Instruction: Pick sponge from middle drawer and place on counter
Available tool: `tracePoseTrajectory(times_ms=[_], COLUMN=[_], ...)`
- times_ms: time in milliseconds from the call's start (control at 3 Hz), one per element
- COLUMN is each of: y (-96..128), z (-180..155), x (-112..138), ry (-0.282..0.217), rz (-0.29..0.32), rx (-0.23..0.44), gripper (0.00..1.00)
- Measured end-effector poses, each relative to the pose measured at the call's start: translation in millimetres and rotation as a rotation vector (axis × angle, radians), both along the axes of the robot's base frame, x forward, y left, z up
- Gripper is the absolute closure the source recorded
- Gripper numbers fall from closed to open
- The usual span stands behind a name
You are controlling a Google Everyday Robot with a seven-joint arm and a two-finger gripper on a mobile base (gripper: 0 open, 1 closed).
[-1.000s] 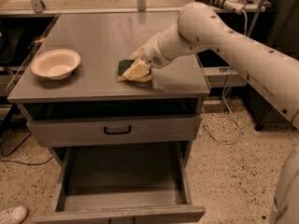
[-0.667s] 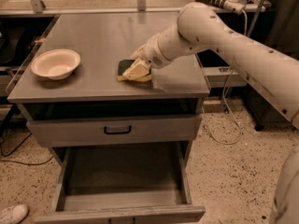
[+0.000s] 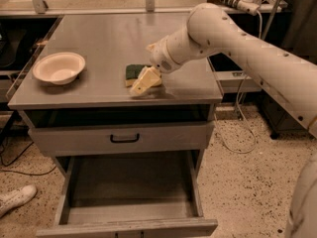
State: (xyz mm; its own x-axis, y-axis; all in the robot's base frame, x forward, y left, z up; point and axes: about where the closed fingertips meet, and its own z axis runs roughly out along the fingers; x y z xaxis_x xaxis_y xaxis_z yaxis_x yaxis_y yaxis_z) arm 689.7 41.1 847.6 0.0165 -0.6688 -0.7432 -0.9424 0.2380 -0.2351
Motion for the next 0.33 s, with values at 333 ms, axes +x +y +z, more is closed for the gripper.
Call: tracePoseTrajectory(times_ms=[333], y=[0.0], z=[0.0], x=[0.0], ry=[0.0], rz=[0.0], rx=[0.0], gripper=[0.0])
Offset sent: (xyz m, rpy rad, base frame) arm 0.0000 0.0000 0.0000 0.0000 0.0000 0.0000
